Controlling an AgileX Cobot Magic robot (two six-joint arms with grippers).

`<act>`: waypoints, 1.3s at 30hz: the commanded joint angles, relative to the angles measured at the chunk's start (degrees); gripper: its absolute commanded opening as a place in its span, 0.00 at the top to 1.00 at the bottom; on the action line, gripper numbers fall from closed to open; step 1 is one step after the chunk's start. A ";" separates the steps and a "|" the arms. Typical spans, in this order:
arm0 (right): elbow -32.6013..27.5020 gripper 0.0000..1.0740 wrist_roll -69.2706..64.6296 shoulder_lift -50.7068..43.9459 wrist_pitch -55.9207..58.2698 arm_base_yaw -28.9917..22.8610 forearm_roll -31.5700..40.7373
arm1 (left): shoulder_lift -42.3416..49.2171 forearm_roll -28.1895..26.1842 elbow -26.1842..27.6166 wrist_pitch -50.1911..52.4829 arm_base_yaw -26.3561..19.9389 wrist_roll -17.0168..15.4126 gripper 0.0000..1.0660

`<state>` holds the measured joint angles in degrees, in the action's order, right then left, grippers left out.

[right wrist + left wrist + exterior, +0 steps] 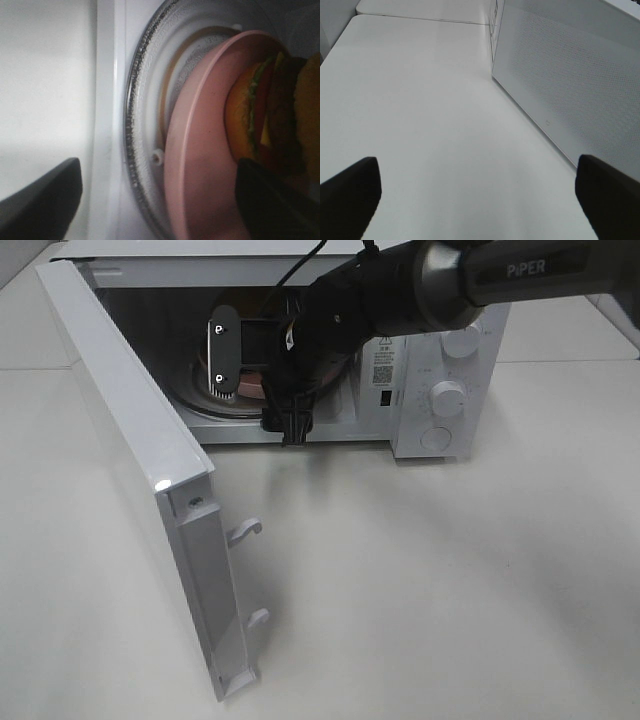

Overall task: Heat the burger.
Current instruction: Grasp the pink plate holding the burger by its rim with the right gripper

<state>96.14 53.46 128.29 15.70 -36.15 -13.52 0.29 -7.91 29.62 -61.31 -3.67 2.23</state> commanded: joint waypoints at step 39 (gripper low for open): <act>11.92 0.48 -0.46 9.68 3.44 2.58 7.10 | 0.69 0.11 -0.17 0.06 -0.11 -0.06 0.08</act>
<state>108.23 52.83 137.45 17.48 -33.80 -7.28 0.29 -7.79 29.62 -61.31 -3.67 2.23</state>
